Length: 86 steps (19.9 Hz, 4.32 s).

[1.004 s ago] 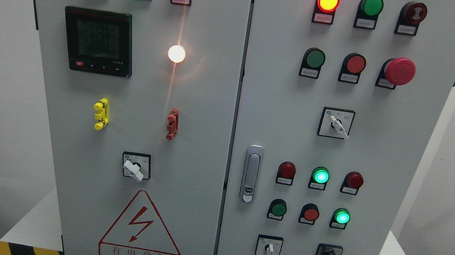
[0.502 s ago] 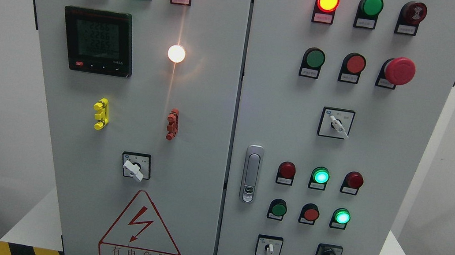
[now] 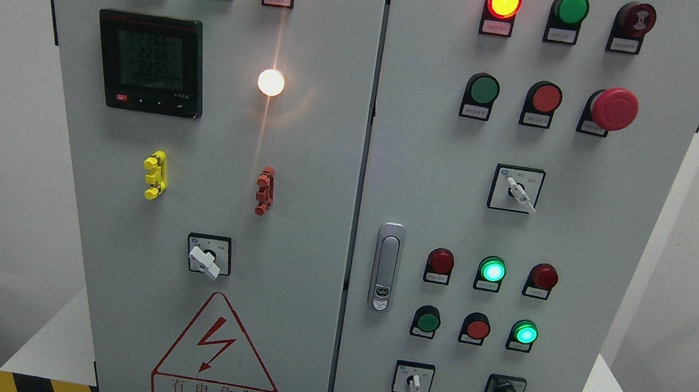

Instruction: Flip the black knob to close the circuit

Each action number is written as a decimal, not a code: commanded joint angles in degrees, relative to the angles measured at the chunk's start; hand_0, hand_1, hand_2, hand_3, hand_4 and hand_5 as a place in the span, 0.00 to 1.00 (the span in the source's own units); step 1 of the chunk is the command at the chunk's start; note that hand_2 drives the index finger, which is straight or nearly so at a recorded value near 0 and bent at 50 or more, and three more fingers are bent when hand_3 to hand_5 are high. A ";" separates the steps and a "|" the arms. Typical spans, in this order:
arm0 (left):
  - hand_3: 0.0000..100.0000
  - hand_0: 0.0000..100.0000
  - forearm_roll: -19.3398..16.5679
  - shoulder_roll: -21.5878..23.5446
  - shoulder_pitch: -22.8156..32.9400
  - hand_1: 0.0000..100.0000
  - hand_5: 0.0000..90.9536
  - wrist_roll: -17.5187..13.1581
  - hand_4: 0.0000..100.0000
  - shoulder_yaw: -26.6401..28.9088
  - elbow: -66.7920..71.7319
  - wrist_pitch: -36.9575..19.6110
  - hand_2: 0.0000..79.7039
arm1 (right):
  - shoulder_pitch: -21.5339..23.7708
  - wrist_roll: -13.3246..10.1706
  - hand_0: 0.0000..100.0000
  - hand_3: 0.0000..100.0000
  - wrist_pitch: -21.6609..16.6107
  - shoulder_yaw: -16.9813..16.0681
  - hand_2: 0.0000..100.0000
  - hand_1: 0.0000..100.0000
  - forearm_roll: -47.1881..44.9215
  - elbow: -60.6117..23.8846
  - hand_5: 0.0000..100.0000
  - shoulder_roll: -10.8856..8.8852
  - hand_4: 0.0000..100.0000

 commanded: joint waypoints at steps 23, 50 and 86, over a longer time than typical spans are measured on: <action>0.00 0.12 0.00 0.01 0.00 0.56 0.00 -0.04 0.00 -0.05 -0.03 -0.05 0.00 | -3.71 -3.18 0.00 1.00 -0.87 -2.26 0.88 0.00 16.44 -35.49 0.93 3.52 0.92; 0.00 0.12 0.00 0.01 0.00 0.56 0.00 -0.04 0.00 -0.05 -0.03 -0.05 0.00 | -16.98 6.84 0.00 1.00 0.54 -5.34 0.91 0.00 28.57 -37.35 0.99 4.93 0.97; 0.00 0.12 0.00 0.01 0.00 0.56 0.00 -0.04 0.00 0.03 0.06 -0.05 0.00 | -25.42 6.58 0.00 1.00 3.53 -7.45 0.91 0.00 32.08 -29.08 0.99 4.93 0.97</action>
